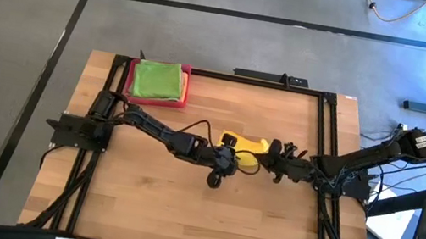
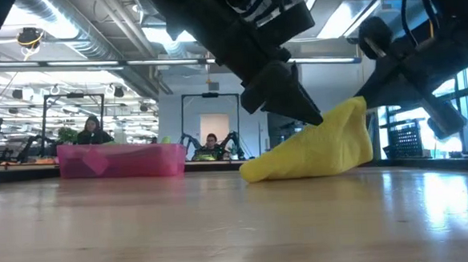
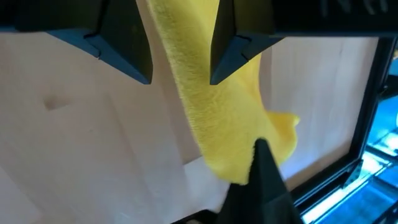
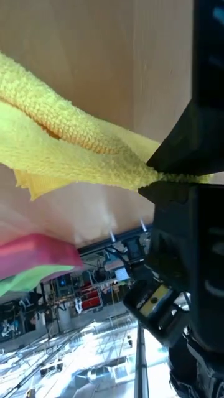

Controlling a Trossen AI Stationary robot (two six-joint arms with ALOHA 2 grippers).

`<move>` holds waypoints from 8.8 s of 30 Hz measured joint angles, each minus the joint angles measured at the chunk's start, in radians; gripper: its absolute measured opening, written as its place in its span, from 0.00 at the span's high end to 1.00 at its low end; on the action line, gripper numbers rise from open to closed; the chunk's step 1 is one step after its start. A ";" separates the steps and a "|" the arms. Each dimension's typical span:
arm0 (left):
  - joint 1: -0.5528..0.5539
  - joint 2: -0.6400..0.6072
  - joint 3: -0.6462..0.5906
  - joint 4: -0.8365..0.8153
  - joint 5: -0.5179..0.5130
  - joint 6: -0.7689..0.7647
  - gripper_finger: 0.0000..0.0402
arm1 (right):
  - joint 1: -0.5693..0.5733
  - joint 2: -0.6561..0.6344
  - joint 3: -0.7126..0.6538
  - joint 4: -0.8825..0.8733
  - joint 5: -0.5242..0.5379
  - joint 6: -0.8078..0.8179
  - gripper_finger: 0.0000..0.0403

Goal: Fold microfiber towels
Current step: Stack the folded yellow microfiber towel on top of the folded green microfiber towel in the pink bin

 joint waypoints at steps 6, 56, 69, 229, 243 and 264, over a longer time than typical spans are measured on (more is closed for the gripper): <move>0.023 0.001 0.000 0.005 -0.003 -0.025 0.62 | -0.019 0.009 0.023 -0.017 -0.012 -0.002 0.98; 0.087 0.039 0.082 -0.112 0.081 -0.500 0.99 | -0.111 0.008 0.069 0.116 -0.076 -0.163 0.95; 0.168 0.013 0.303 -0.751 -0.024 -0.253 1.00 | -0.116 -0.111 0.068 0.228 -0.095 -0.390 0.60; 1.102 -0.794 -0.403 -0.859 0.174 -0.883 0.73 | -0.613 1.426 1.944 -0.539 -0.672 -1.882 0.99; 1.008 -0.762 -0.403 -0.915 0.185 -0.831 0.73 | -0.629 1.482 1.989 -0.745 -0.579 -1.948 0.99; 0.968 -0.592 -0.402 -0.908 0.077 -0.712 0.73 | -0.658 1.471 2.108 -1.033 -0.748 -1.913 0.97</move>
